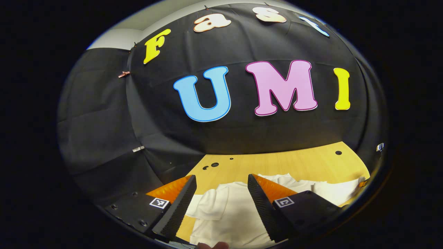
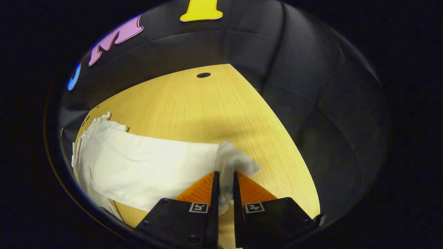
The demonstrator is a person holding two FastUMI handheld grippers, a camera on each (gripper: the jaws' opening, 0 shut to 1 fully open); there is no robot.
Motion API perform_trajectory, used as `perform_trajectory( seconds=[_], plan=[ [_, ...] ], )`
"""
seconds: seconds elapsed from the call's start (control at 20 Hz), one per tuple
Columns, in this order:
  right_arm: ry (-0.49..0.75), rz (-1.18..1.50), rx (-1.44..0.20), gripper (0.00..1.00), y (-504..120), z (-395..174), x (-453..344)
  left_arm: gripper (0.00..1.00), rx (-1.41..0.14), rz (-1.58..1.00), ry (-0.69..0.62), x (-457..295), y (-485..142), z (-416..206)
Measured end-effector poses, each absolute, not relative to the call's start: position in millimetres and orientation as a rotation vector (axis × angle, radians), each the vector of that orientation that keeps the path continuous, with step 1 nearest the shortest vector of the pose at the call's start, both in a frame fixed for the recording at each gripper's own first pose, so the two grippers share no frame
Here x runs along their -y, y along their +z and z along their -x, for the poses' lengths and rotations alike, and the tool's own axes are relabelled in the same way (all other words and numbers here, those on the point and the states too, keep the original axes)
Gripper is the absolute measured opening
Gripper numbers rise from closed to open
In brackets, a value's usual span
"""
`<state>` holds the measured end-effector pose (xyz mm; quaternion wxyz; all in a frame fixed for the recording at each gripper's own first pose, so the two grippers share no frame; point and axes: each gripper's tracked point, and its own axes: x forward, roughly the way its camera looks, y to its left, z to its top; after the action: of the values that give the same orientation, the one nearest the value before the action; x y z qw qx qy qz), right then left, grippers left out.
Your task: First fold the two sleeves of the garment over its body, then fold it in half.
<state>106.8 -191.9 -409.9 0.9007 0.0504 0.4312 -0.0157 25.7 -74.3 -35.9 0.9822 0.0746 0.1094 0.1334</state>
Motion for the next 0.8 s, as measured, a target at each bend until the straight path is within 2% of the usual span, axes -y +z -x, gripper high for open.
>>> perform_trajectory(
  seconds=[0.05, 0.35, 0.4, 0.45, 0.75, 0.8],
  plan=[
    [-0.035, -0.107, -0.890, 0.14, -412, -108, 192, 0.94, -0.210, -0.162, 0.267, 75, -34, -24],
    [-0.078, -0.204, -0.827, 0.14, -385, -88, 191, 0.94, -0.203, -0.145, 0.239, 62, -38, -21],
    [-0.086, -0.206, -0.813, 0.25, -378, -84, 190, 0.95, -0.202, -0.144, 0.225, 60, -37, -23],
    [-0.096, -0.200, -0.799, 0.14, -371, -78, 189, 0.95, -0.200, -0.146, 0.211, 57, -39, -25],
    [-0.152, -0.218, -0.747, 0.14, -332, -44, 158, 0.95, -0.191, -0.119, 0.120, 29, -44, -35],
    [-0.160, -0.227, -0.731, 0.25, -322, -39, 149, 0.95, -0.195, -0.112, 0.110, 21, -48, -35]
  ],
)
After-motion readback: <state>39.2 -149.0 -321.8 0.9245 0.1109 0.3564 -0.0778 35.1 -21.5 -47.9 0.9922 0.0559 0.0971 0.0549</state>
